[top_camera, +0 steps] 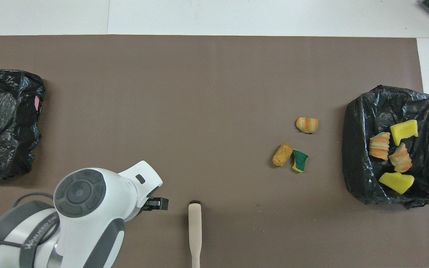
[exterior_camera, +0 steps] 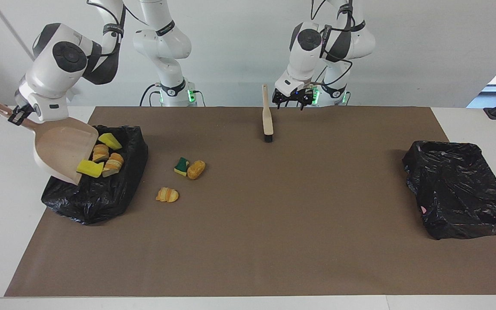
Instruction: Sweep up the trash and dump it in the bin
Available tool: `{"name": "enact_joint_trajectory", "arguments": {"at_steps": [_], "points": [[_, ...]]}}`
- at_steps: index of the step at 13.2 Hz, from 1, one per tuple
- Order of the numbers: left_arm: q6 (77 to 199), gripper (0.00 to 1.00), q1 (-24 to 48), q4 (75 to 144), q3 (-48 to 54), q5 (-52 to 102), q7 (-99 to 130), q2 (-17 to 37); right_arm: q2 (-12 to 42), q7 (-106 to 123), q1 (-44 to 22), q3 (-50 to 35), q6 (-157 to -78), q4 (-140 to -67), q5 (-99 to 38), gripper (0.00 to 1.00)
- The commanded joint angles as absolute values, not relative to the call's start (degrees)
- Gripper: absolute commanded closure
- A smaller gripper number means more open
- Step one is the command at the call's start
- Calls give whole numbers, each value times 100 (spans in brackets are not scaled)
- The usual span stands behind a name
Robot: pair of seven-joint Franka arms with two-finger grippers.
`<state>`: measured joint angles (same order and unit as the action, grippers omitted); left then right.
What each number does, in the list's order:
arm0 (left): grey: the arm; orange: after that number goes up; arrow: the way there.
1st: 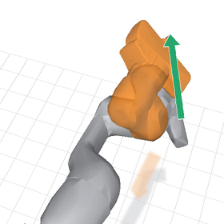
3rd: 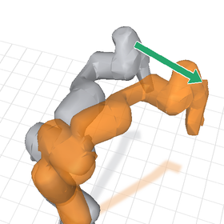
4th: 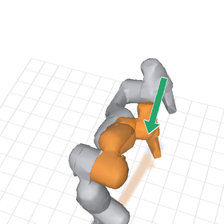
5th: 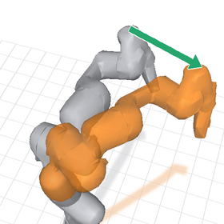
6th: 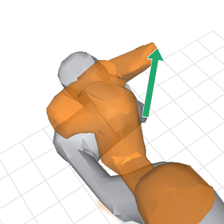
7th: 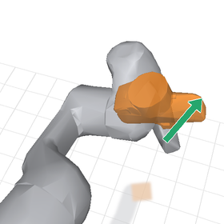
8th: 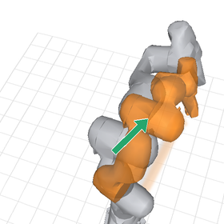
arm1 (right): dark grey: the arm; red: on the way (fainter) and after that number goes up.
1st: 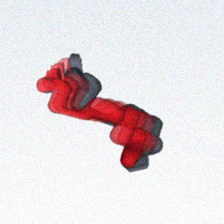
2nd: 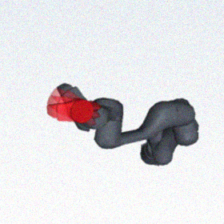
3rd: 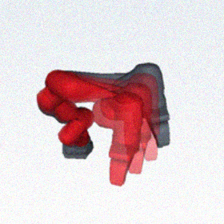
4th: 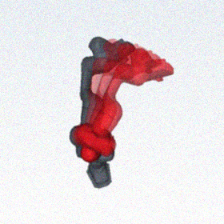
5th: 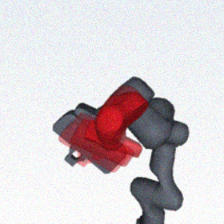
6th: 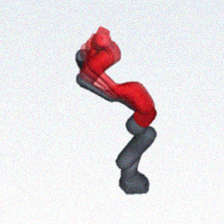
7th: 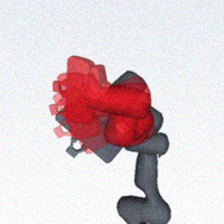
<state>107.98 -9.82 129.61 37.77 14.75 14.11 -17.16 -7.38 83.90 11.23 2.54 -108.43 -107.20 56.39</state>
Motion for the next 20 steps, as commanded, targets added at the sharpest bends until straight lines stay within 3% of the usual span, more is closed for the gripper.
{"name": "enact_joint_trajectory", "arguments": {"at_steps": [1,3,8,13,20], "points": [[10600,0,-538,12088,2922,968,1433,-951,-1089,8587,1143,54,-10399,-10487,5206,100],[10320,0,-212,11237,2235,582,1415,-564,-1099,8229,1143,-114,-10004,-10240,4477,100],[9415,0,228,9293,1294,27,1292,254,-1187,6079,1134,-499,-9203,-10546,2805,100],[8878,0,264,8544,703,44,943,255,-1038,3047,1064,-1581,-8754,-10529,1497,100],[7972,0,316,8156,581,-185,44,167,68,-734,-674,-1635,-9421,-10196,72,100]]}}
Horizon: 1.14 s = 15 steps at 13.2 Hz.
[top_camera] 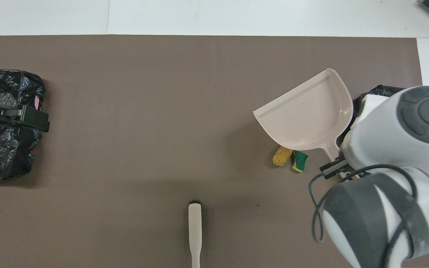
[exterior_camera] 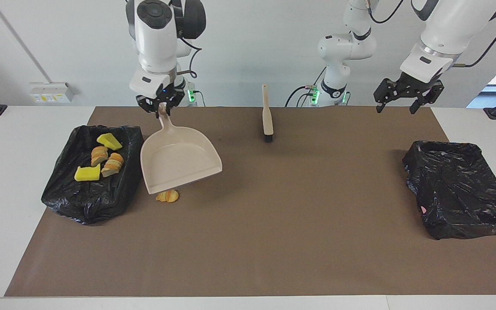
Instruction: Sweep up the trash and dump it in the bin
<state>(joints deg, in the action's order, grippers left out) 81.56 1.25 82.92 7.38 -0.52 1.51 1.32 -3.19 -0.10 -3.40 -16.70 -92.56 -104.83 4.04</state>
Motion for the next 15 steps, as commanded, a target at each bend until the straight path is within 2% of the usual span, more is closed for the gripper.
{"name": "enact_joint_trajectory", "arguments": {"at_steps": [1,3,5,9,12,13,15], "points": [[7946,0,456,8165,423,-185,44,167,375,-1443,-1016,-1635,-9457,-10021,44,100],[7963,0,676,8200,141,-132,44,36,1008,-3130,-1501,-1643,-9788,-9556,-157,100],[7945,0,615,8314,149,-132,96,-78,1579,-3654,-1958,-1626,-10132,-9187,-500,100],[7945,0,606,8358,149,-123,123,-123,2468,-4771,-2626,-1609,-10967,-8930,-448,100],[7910,0,528,8428,149,-123,36,-167,2610,-4834,-2654,-1635,-11390,-9000,-466,100],[7945,0,519,8455,132,-114,35,-184,2628,-4825,-2663,-1635,-11678,-9287,-448,100],[8015,0,440,8516,123,-53,35,-193,2497,-4764,-2619,-1635,-11769,-9614,-439,100]]}}
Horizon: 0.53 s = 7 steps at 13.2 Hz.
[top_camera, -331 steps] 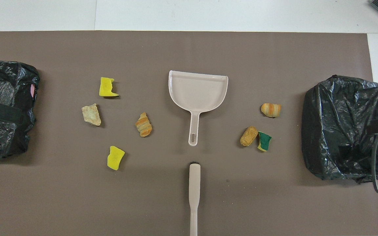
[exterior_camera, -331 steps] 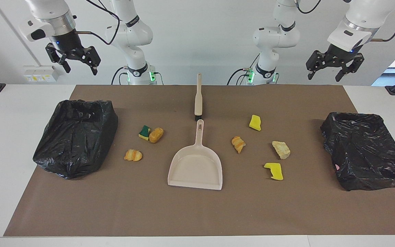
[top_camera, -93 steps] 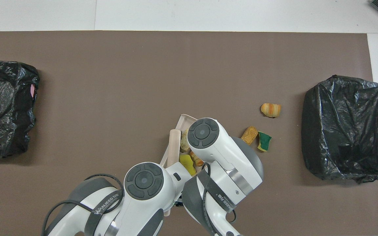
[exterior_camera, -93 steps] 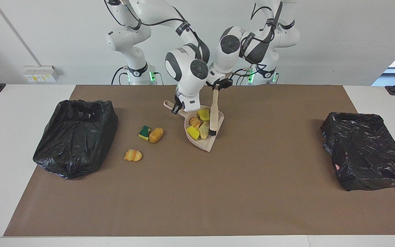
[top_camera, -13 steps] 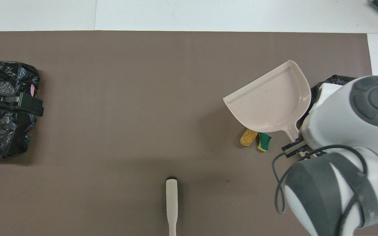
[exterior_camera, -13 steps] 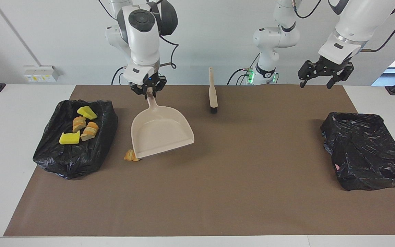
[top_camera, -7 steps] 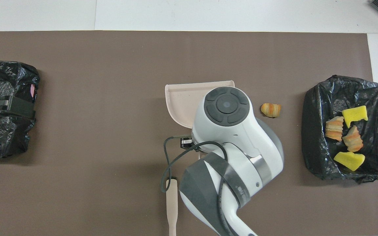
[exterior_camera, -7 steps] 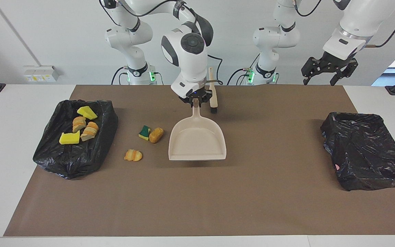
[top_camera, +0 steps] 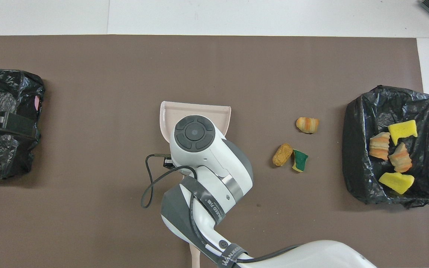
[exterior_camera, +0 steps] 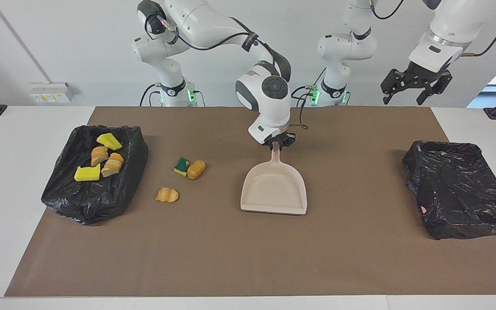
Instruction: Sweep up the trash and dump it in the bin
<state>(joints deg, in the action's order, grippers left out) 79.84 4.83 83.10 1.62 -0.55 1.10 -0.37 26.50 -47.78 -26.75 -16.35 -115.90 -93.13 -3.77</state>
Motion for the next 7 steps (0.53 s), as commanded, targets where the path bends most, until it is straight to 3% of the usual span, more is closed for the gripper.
{"name": "enact_joint_trajectory", "arguments": {"at_steps": [1,2,3,4,5,7], "points": [[8016,0,448,8525,123,-27,18,-211,2487,-4764,-2602,-1635,-11829,-9667,-448,98],[8033,0,457,8534,106,-26,0,-211,2496,-4764,-2567,-1635,-11865,-9668,-466,95],[8068,0,483,8543,71,-26,-9,-211,2496,-4764,-2566,-1635,-11857,-9668,-466,75],[8129,0,518,8621,9,0,-9,-237,2487,-4764,-2584,-1635,-11769,-9651,-440,29],[8278,0,519,8770,-9,96,-44,-333,2479,-4772,-2619,-1617,-11716,-9633,-361,0],[8393,0,641,8859,-175,123,-79,-378,2374,-4755,-2541,-1617,-11725,-9624,33,0]]}}
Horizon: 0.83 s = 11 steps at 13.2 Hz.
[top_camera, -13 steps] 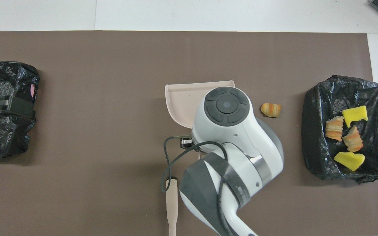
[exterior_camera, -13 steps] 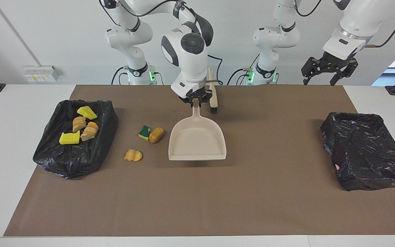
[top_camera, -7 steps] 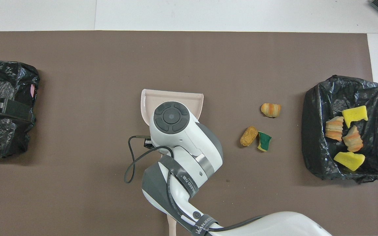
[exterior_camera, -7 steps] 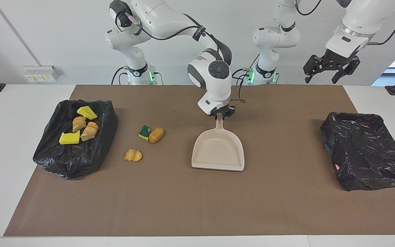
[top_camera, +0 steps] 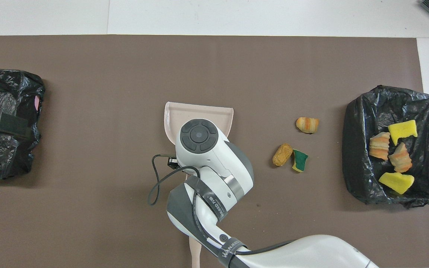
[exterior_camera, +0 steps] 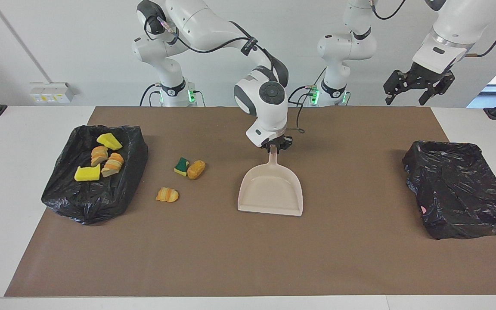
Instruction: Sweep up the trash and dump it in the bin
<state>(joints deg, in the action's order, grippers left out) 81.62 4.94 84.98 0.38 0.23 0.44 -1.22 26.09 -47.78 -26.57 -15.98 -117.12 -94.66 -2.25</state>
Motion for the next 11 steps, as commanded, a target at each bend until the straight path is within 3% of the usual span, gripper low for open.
{"name": "enact_joint_trajectory", "arguments": {"at_steps": [1,6,11], "points": [[8394,0,668,8851,-228,123,-79,-378,2260,-4685,-2401,-1591,-11699,-9633,192,0],[8350,0,633,8807,-211,105,-9,-369,1232,-2685,-829,-1617,-10900,-9580,510,0],[8367,0,677,8842,-132,114,-52,-387,643,-1804,-212,-1538,-9986,-9360,571,0]]}}
